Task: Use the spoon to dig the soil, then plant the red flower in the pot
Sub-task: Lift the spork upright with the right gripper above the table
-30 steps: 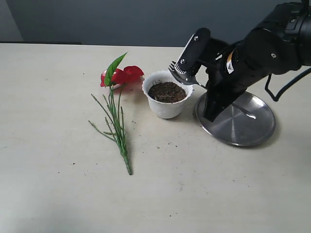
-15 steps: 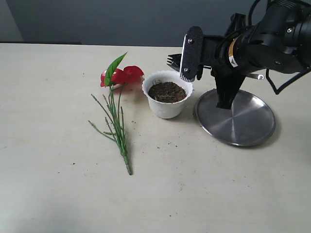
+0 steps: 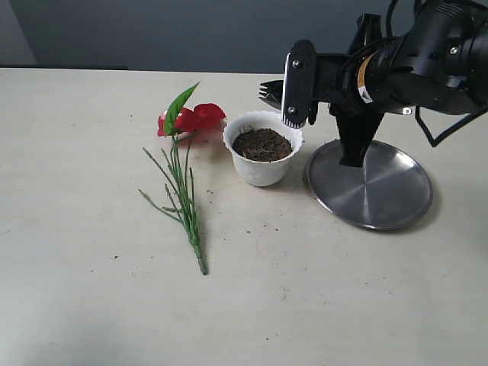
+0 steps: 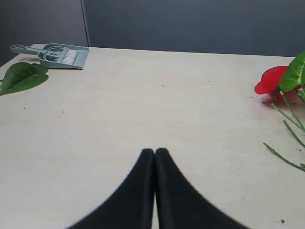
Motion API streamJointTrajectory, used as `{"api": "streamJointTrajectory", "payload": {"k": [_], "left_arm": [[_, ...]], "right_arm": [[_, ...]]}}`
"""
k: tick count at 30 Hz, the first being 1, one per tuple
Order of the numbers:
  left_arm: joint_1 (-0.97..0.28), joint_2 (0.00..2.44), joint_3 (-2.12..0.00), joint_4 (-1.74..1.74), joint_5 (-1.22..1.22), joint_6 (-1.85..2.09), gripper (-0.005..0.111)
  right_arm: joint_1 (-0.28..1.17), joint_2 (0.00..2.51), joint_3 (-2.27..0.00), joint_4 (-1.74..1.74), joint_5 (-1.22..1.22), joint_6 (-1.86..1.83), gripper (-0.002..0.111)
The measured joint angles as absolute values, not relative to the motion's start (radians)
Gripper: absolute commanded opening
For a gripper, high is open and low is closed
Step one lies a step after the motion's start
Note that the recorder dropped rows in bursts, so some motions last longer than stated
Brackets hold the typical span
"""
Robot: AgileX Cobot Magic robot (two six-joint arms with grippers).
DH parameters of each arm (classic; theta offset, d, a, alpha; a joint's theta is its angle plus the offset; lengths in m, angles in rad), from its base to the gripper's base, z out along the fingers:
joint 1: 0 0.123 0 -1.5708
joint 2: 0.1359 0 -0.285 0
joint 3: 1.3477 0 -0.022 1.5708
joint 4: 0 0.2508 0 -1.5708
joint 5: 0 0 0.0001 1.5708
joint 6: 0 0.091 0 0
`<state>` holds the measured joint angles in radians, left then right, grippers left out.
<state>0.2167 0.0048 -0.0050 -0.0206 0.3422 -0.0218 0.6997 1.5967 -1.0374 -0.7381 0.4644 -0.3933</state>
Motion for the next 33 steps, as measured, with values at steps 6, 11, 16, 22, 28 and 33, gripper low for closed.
{"api": "streamJointTrajectory", "payload": {"k": [6, 11, 16, 22, 28, 33], "left_arm": [[0.217, 0.005, -0.005, -0.021, 0.342, -0.022, 0.000], [0.217, 0.005, -0.005, -0.021, 0.342, -0.022, 0.000], [0.217, 0.005, -0.005, -0.021, 0.342, -0.022, 0.000], [0.217, 0.005, -0.005, -0.021, 0.342, -0.022, 0.000], [0.217, 0.005, -0.005, -0.021, 0.342, -0.022, 0.000], [0.217, 0.005, -0.005, -0.021, 0.342, -0.022, 0.000]], "right_arm": [[0.700, 1.597, -1.037, -0.738, 0.463, -0.393, -0.001], [0.700, 1.597, -1.037, -0.738, 0.463, -0.393, -0.001], [0.700, 1.597, -1.037, -0.738, 0.463, -0.393, -0.001], [0.700, 1.597, -1.037, -0.740, 0.463, -0.393, -0.001], [0.700, 1.597, -1.037, -0.763, 0.433, -0.393, -0.001], [0.700, 1.597, -1.037, -0.789, 0.370, -0.393, -0.001]]}}
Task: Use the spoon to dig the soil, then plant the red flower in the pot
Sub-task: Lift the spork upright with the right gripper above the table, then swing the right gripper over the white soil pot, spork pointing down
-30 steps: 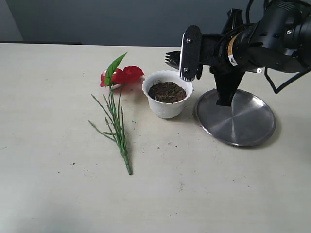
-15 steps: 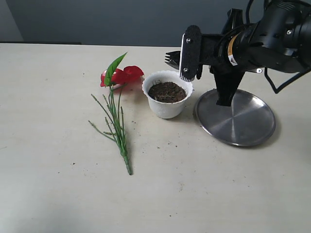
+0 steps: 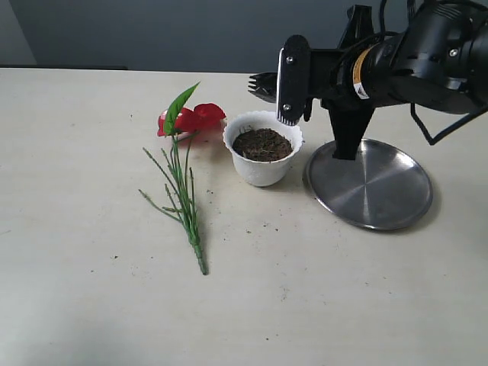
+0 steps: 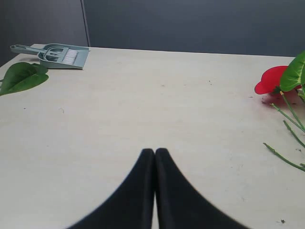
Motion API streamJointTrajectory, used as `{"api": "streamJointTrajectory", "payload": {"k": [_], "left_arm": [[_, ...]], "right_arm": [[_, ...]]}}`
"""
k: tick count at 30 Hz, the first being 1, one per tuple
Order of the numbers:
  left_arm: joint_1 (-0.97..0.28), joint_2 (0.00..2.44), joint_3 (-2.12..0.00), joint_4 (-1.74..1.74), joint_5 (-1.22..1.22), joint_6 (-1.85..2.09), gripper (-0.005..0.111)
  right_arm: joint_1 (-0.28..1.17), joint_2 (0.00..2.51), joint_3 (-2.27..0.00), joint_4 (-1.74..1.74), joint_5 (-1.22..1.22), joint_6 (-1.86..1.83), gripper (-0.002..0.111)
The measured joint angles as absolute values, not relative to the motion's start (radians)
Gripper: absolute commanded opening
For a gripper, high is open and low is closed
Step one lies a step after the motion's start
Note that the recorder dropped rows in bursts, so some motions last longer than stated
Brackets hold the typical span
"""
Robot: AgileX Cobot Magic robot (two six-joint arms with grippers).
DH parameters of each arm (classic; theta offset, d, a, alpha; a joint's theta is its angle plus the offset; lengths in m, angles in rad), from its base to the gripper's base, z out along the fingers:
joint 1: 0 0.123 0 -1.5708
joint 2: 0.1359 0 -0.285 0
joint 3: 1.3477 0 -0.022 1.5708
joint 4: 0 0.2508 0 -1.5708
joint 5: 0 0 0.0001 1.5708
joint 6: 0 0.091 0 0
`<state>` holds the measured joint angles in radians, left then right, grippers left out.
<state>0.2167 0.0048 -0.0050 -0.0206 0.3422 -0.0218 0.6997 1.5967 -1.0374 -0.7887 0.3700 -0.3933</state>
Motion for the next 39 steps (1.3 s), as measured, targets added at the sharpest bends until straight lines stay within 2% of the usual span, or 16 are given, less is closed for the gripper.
{"api": "streamJointTrajectory", "payload": {"k": [7, 15, 21, 31, 39], "left_arm": [[0.217, 0.005, -0.005, -0.021, 0.342, -0.022, 0.000], [0.217, 0.005, -0.005, -0.021, 0.342, -0.022, 0.000], [0.217, 0.005, -0.005, -0.021, 0.342, -0.022, 0.000], [0.217, 0.005, -0.005, -0.021, 0.342, -0.022, 0.000], [0.217, 0.005, -0.005, -0.021, 0.342, -0.022, 0.000]], "right_arm": [[0.700, 1.597, -1.037, -0.940, 0.350, -0.393, -0.001], [0.700, 1.597, -1.037, -1.390, 0.565, -0.473, -0.001], [0.700, 1.597, -1.037, -1.692, 0.635, -0.600, -0.001], [0.700, 1.671, -1.037, -1.731, 0.641, -1.034, -0.001], [0.700, 1.726, -1.037, -1.733, 0.596, -1.103, -0.001]]}}
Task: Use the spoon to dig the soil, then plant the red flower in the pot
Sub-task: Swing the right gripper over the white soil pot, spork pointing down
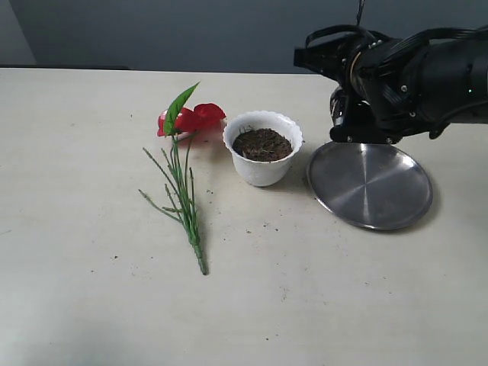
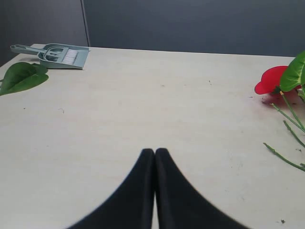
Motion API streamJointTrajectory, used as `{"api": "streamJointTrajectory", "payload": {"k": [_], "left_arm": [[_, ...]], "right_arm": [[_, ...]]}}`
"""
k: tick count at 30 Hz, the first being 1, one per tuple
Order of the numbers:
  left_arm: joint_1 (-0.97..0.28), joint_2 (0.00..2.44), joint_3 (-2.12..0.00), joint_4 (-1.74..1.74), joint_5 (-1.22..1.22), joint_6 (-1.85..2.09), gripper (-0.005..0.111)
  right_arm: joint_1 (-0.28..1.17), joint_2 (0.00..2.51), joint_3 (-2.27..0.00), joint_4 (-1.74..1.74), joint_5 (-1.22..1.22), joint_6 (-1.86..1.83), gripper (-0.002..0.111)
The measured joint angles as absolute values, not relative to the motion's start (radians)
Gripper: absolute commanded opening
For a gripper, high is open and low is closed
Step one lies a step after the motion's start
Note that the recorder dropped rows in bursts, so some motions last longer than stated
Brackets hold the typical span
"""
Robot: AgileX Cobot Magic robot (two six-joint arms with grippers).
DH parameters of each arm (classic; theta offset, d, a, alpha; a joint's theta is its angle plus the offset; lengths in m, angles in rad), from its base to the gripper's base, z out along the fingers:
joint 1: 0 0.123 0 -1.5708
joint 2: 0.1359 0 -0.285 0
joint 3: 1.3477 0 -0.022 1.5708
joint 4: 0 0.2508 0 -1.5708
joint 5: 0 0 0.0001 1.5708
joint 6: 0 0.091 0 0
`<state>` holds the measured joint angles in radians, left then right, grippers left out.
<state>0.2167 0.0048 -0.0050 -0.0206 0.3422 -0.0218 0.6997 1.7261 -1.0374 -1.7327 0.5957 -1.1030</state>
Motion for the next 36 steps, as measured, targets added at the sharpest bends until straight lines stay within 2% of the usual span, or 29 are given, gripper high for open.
{"api": "streamJointTrajectory", "payload": {"k": [6, 15, 28, 36], "left_arm": [[0.217, 0.005, -0.005, -0.021, 0.342, -0.022, 0.000], [0.217, 0.005, -0.005, -0.021, 0.342, -0.022, 0.000], [0.217, 0.005, -0.005, -0.021, 0.342, -0.022, 0.000], [0.217, 0.005, -0.005, -0.021, 0.342, -0.022, 0.000]], "right_arm": [[0.700, 1.746, -1.051, -1.731, 0.569, -1.180, -0.001], [0.708, 1.787, -1.186, -1.732, 0.568, -1.191, -0.001], [0.815, 1.964, -1.303, -1.733, 0.660, -1.154, -0.001], [0.831, 2.030, -1.341, -1.733, 0.662, -1.141, -0.001]]}}
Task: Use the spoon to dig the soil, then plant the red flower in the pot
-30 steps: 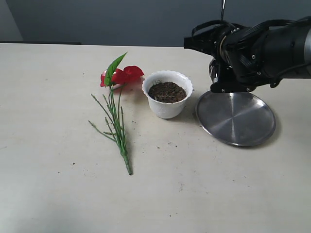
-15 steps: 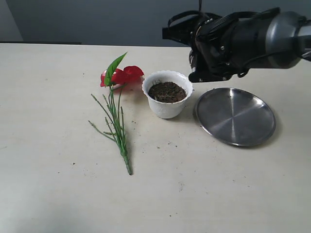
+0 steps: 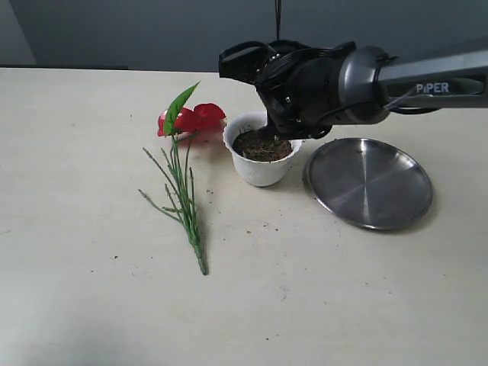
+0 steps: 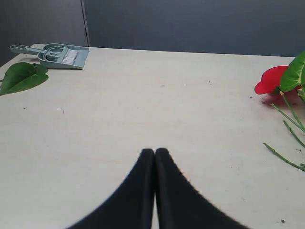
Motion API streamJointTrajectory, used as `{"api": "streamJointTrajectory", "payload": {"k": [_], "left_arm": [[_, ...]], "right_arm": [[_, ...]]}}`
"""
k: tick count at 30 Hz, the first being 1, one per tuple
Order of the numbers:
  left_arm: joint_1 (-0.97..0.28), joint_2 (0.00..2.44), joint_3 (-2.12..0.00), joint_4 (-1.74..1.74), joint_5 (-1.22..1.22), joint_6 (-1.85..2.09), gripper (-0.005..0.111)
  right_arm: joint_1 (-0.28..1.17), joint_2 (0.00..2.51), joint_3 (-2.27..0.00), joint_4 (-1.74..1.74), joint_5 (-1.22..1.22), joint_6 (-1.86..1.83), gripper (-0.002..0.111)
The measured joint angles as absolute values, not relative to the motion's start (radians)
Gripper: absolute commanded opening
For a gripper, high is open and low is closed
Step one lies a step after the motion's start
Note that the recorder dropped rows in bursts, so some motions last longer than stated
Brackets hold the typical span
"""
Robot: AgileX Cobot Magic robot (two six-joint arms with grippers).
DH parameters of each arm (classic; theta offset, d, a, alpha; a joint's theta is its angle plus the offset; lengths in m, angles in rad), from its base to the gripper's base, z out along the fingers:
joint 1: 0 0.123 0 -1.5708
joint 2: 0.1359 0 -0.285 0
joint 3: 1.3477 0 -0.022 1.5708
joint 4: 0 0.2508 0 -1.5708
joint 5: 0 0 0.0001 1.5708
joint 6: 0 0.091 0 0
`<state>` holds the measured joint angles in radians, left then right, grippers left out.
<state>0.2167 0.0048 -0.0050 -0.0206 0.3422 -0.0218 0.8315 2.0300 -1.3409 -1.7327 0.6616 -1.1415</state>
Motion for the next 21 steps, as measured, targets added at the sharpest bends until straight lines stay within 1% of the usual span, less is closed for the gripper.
{"api": "streamJointTrajectory", "payload": {"k": [8, 16, 21], "left_arm": [[0.217, 0.005, -0.005, -0.021, 0.342, -0.022, 0.000], [0.217, 0.005, -0.005, -0.021, 0.342, -0.022, 0.000], [0.217, 0.005, -0.005, -0.021, 0.342, -0.022, 0.000]], "right_arm": [[0.843, 2.083, -1.358, -1.733, 0.673, -1.140, -0.001], [0.889, 2.090, -1.359, -1.733, 0.686, -1.119, -0.001], [0.893, 2.090, -1.360, -1.733, 0.685, -1.116, -0.001]]}}
